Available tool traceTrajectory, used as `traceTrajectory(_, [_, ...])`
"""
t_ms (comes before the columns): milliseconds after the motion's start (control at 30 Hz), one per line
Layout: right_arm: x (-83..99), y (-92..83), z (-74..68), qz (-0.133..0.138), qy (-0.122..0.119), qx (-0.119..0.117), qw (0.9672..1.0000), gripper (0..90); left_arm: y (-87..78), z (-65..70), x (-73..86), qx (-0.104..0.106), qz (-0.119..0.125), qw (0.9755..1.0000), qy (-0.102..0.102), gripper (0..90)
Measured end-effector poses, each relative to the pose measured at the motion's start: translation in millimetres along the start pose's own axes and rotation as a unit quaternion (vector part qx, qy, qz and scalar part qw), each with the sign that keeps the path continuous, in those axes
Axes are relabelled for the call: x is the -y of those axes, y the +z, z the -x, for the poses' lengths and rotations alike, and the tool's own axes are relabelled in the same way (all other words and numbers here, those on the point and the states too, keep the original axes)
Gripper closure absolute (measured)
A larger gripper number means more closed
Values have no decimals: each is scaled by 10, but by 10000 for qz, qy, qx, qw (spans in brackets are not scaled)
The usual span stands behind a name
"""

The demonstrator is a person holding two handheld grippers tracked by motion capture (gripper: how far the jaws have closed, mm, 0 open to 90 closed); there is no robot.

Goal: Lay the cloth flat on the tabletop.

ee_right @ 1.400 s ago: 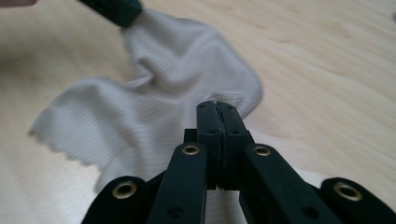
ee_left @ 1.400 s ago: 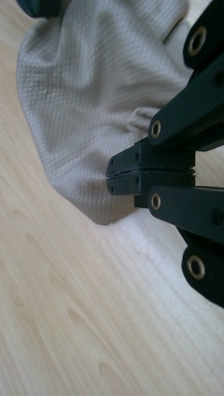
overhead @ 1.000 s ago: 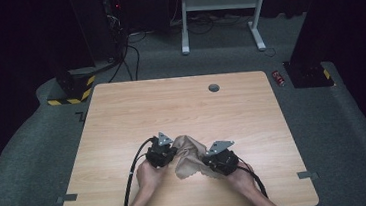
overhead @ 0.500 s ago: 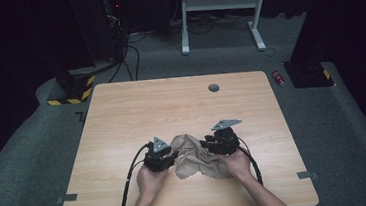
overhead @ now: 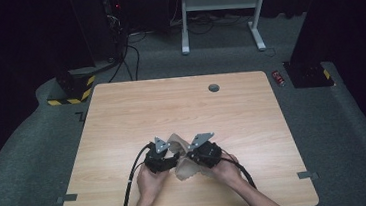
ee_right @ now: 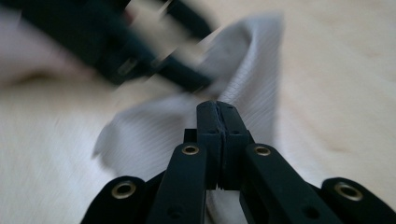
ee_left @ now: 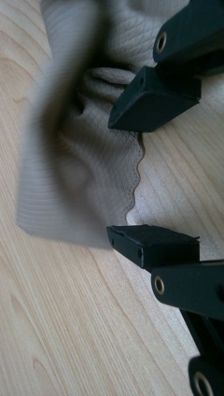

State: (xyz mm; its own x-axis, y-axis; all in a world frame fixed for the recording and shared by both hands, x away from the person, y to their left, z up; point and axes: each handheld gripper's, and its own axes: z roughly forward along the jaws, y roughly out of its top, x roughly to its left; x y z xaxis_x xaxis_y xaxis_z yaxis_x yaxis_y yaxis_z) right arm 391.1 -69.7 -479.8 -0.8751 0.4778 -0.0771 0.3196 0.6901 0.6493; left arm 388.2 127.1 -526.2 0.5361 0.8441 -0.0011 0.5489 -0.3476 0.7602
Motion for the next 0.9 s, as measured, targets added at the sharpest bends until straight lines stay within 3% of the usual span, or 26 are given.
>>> traceTrajectory(67, [55, 94, -69, -214, -147, -98, 9996, 863, 1, -1, 0, -2, 3, 10000, 8, 416])
traceTrajectory(167, [106, 132, -67, -195, -30, -229, 9995, 813, 2, -1, 0, -1, 11, 10000, 4, 416])
traceTrajectory(233, [118, 15, -14, 47, 142, -236, 9996, 762, 2, 0, 0, -3, 13, 10000, -3, 415])
traceTrajectory(367, [102, -257, 179, 465, 624, 83, 9969, 738, 1, 0, 0, -6, 5, 10000, -5, 413])
traceTrajectory(467, [115, -288, 291, 406, 835, 239, 9954, 717, 2, 0, -1, -9, 3, 10000, -7, 411])
traceTrajectory(500, [159, -217, 390, 264, 1058, 315, 9935, 681, 2, -1, -1, -9, 3, 10000, -7, 411])
traceTrajectory(600, [196, -118, 426, 124, 1185, 274, 9925, 667, 1, -2, -1, -12, 1, 10000, -1, 410])
traceTrajectory(633, [236, -2, 446, 9, 1339, 90, 9909, 662, 2, -2, -1, -16, 1, 10000, -3, 409])
traceTrajectory(667, [249, 51, 454, -68, 1383, 19, 9904, 668, 2, -2, -1, -17, -1, 10000, -2, 408])
traceTrajectory(733, [261, 120, 452, -196, 1408, -49, 9898, 784, 2, -3, -1, -18, -2, 10000, -1, 407])
traceTrajectory(767, [261, 120, 452, -196, 1408, -49, 9898, 784, 2, -3, -1, -18, -3, 10000, -3, 407])
traceTrajectory(800, [257, 122, 439, -214, 1344, 9, 9907, 853, 2, -3, -1, -19, -3, 10000, -1, 406])
traceTrajectory(900, [223, 39, 418, -52, 1153, 141, 9932, 872, 2, -4, -1, -19, 0, 10000, 1, 404])
